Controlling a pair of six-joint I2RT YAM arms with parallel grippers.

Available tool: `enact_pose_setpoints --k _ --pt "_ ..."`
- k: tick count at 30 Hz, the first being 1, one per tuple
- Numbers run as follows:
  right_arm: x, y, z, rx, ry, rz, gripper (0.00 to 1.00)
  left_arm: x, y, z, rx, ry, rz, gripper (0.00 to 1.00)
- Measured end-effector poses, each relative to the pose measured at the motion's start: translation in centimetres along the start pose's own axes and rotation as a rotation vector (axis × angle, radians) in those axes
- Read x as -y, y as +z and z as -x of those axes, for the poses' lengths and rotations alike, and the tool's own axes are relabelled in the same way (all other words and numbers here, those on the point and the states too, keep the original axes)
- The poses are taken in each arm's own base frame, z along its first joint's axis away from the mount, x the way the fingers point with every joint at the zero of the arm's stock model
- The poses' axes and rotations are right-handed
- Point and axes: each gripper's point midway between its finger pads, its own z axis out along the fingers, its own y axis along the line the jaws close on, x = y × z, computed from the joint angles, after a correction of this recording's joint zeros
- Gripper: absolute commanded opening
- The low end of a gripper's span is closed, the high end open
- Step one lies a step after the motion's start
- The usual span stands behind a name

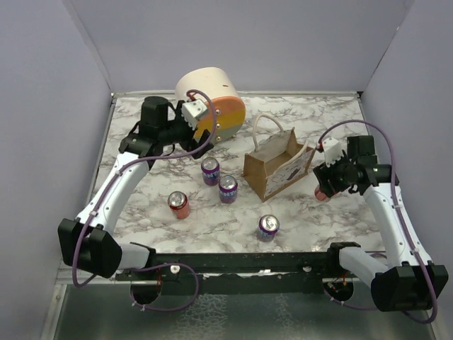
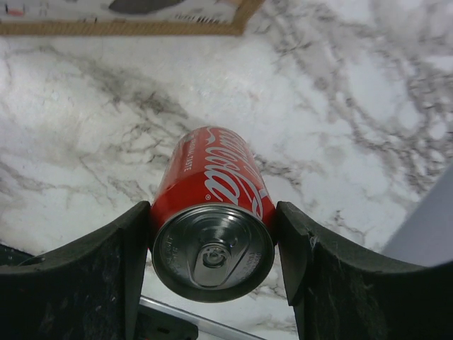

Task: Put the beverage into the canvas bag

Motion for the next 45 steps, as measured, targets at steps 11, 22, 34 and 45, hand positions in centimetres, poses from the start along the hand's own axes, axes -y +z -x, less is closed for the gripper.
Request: enact_pose_setpoints --k 11,22,34,45 --pt "5.8 -7.1 8.7 0.2 0.047 -0.233 0.02 8.6 4.7 1.5 -0.071 0.297 -0.325 0.97" --pt "8.2 -10.2 15.8 0.333 0.038 -0.236 0.01 14.2 8.6 0.0 -0.111 0.609 -0.592 0.89" --pt "6.9 -10.0 21.1 0.454 0.035 -0.049 0.01 15.8 12.2 -0.5 -0.103 0.775 -0.697 0.77" --pt "4.1 -7.6 23.3 0.485 0.054 0.164 0.01 16.0 14.0 -3.3 -0.166 0.806 -0.761 0.66"
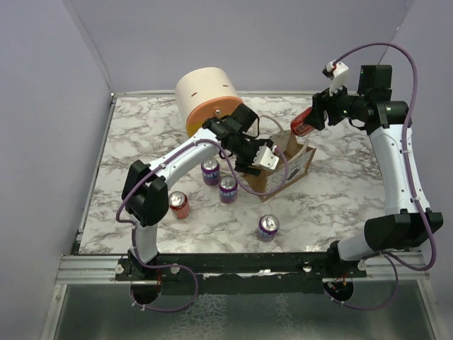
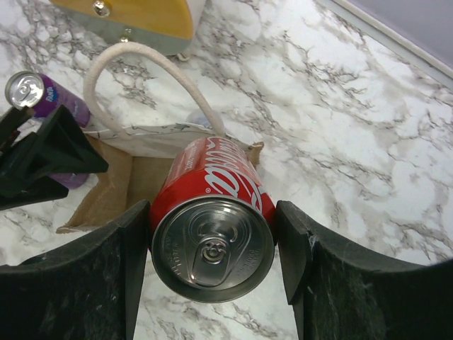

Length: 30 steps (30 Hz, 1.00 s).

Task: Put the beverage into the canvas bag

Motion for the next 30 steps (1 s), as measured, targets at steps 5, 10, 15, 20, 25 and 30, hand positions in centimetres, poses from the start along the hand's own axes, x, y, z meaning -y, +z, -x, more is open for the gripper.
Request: enact_pose_setpoints --k 5,10,15,20,25,30 --pt "-1.8 1.8 0.0 -0.011 -0.008 0.061 0.01 0.4 0.8 -0.6 -0.014 0.003 -0.028 0.59" --pt "-3.9 3.7 -1.0 -0.044 -0.022 0.124 0.01 0.6 1.2 -0.9 -0.02 0.0 -0.045 0.5" --pt "-5.3 5.8 -3.3 -0.107 -0.017 0.169 0.01 0.8 1.2 -1.0 -0.023 0.009 -0.053 0.39" --pt "-4.9 6.9 -5.8 -0.18 -0.001 0.143 0.01 1.4 1.4 -0.7 -0.024 0.025 -0.078 0.26" --pt "-3.6 7.2 -7.3 -0.229 -0.007 0.074 0.01 2.1 1.5 -0.1 -0.026 0.047 -0.117 0.19" --pt "-1.7 7.2 -8.9 -0.287 -0.024 -0.035 0.01 2.9 1.6 0.1 -0.03 0.069 -0.15 0.12"
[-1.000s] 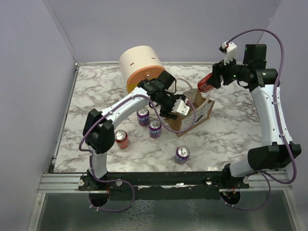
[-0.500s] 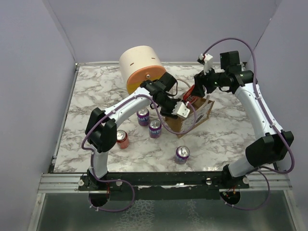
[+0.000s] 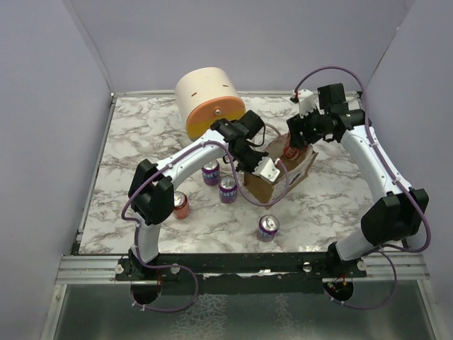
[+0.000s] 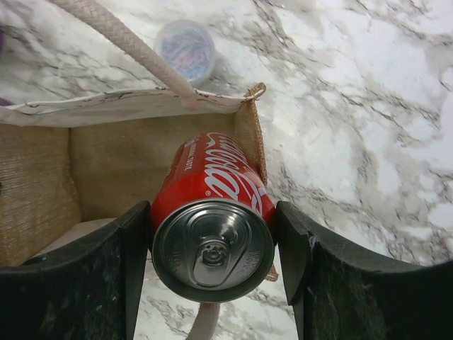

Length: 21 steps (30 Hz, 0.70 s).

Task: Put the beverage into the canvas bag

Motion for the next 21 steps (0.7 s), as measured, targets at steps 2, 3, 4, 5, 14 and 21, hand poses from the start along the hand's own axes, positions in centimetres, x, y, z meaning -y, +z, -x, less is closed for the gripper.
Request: enact_pose_setpoints --k 2,3,4,5,14,21 --pt "0.7 -0.1 -0.6 -0.018 -0.001 -0.044 0.01 0.3 0.0 -0.1 -0.003 0.011 -0.013 0.09" --pt "0.9 -0.3 -0.8 -0.023 -0.002 -0.065 0.01 0.4 0.0 -0.1 -0.003 0.018 -0.016 0.08" --pt "1.1 -0.6 -1.0 -0.027 -0.003 -0.081 0.01 0.5 0.0 0.0 -0.004 0.029 -0.022 0.07" --pt "1.2 -0.8 -1.1 -0.027 -0.004 -0.094 0.01 0.5 0.0 0.0 -0.004 0.039 -0.027 0.06" --pt "0.0 -3.2 0.2 0.051 -0.023 -0.07 0.01 1.0 0.4 0.4 -0.001 0.132 -0.057 0.05" --pt "-3.2 -2.8 0.8 0.07 -0.058 0.06 0.01 1.0 0.6 0.3 0.0 0.15 -0.059 0.05"
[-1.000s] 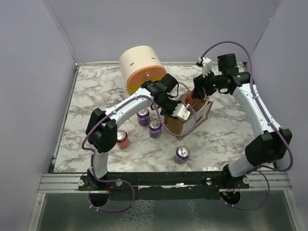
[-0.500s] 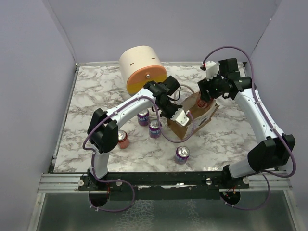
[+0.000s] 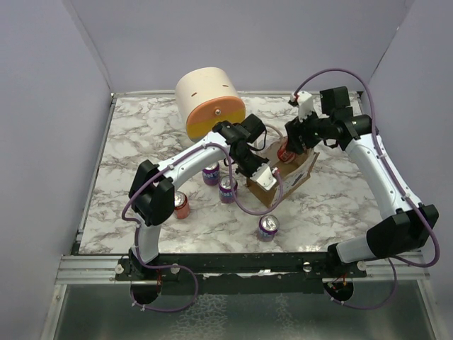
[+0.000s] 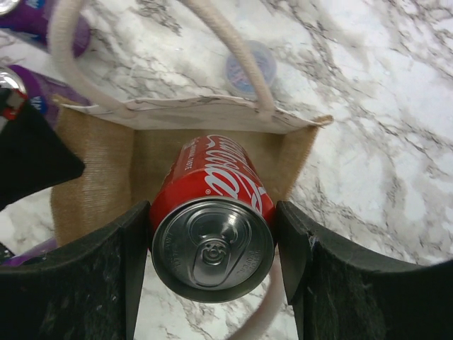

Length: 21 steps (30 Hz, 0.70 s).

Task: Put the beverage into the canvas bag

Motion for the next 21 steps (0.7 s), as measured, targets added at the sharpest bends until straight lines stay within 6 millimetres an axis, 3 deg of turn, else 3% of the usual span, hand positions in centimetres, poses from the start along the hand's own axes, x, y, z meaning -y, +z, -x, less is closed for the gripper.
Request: enact_pose_setpoints --k 11,21 --pt "-5.0 1.5 1.2 0.003 -0.089 0.153 0.01 0.3 0.2 -0.1 0.001 0.027 0.024 0.06" --pt "-5.9 3.3 -0.9 -0.054 -0.098 0.187 0.01 0.3 0.1 -0.1 0.003 0.041 0.065 0.12"
